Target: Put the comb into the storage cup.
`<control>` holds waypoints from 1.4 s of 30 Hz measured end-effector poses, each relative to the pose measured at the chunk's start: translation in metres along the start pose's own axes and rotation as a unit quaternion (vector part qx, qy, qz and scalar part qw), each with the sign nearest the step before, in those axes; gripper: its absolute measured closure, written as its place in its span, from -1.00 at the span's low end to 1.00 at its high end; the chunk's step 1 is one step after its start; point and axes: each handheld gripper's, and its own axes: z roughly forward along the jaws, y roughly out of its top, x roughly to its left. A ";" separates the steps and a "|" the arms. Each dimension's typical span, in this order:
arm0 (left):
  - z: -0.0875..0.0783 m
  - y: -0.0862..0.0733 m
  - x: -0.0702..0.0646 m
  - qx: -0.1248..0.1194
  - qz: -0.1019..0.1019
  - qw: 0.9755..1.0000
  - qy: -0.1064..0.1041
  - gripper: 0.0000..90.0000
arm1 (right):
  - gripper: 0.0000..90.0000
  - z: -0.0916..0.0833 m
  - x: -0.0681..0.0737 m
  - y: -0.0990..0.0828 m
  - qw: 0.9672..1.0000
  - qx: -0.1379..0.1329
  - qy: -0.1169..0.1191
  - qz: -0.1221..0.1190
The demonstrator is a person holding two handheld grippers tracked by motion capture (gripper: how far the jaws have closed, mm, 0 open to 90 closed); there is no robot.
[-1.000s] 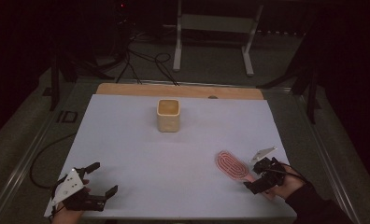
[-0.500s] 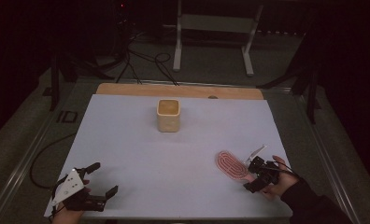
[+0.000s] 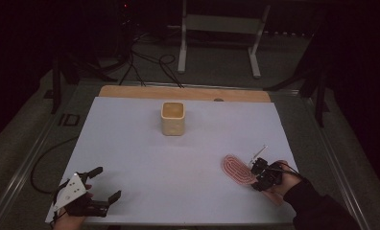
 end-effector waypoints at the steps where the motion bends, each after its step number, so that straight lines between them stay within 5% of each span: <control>1: 0.000 0.000 0.000 0.000 0.000 1.000 0.000 -1.00 | 0.42 0.000 0.001 0.000 1.000 0.002 -0.001 0.001; 10: 0.000 0.000 0.000 0.001 -0.001 1.000 0.000 -1.00 | 0.52 0.006 0.005 0.005 1.000 0.024 -0.016 0.000; 26: 0.001 -0.001 0.000 0.005 -0.002 1.000 -0.002 -1.00 | 0.57 0.007 0.009 0.005 0.999 0.024 -0.024 0.007; 35: 0.001 -0.001 0.000 0.006 -0.002 1.000 -0.002 -1.00 | 0.58 -0.003 0.008 0.006 0.999 -0.019 -0.029 0.011; 42: 0.002 -0.001 0.000 0.005 -0.003 1.000 -0.002 -1.00 | 0.58 -0.019 0.004 0.012 0.996 -0.076 -0.031 0.030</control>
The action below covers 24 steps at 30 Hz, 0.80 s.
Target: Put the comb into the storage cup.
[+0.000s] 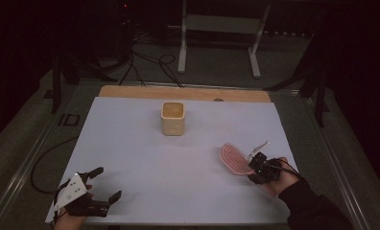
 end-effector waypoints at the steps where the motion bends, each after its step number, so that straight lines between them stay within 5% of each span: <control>1: 0.000 0.000 0.000 0.000 -0.001 1.000 0.000 -1.00 | 0.58 -0.001 0.000 0.002 1.000 -0.007 0.003 -0.002; 11: 0.000 0.000 0.000 0.000 -0.001 1.000 -0.001 -1.00 | 0.58 -0.007 0.006 0.028 0.997 -0.072 0.022 -0.006; 24: -0.001 0.000 0.001 -0.001 -0.002 1.000 -0.002 -1.00 | 0.58 -0.009 0.024 0.073 0.987 -0.156 0.034 -0.029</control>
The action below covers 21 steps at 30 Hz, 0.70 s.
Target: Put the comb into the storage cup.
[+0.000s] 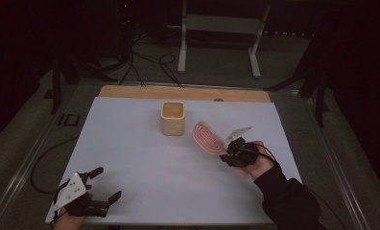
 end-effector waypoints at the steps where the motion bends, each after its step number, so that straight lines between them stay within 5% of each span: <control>1: 0.000 0.000 0.000 0.000 0.000 1.000 0.000 -1.00 | 0.58 0.001 0.001 0.003 1.000 -0.006 0.003 0.001; 21: 0.000 0.000 0.000 0.001 0.000 1.000 0.001 -1.00 | 0.58 0.008 0.002 0.049 0.996 -0.092 -0.009 -0.007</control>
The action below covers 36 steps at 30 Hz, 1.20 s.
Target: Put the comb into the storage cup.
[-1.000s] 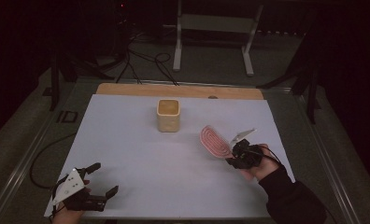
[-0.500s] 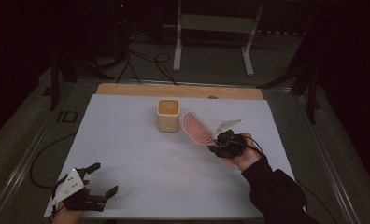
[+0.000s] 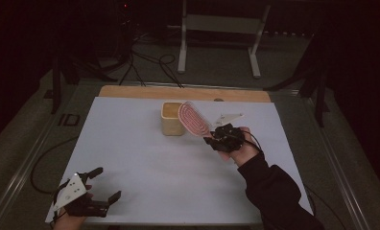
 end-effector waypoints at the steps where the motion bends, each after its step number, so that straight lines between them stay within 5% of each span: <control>1: 0.000 0.000 0.000 0.000 0.000 1.000 0.000 -1.00 | 0.58 0.001 0.000 0.003 1.000 -0.003 -0.001 0.001; 18: -0.001 0.000 0.000 -0.001 0.000 1.000 -0.001 -1.00 | 0.58 0.006 0.002 0.047 0.999 -0.052 -0.004 -0.012; 25: -0.001 0.000 -0.001 -0.001 0.000 1.000 -0.001 -1.00 | 0.58 0.014 0.005 0.071 0.994 -0.108 0.005 -0.019; 36: -0.002 0.000 0.000 -0.003 -0.002 1.000 0.000 -1.00 | 0.58 0.033 0.005 0.091 0.990 -0.139 0.004 -0.026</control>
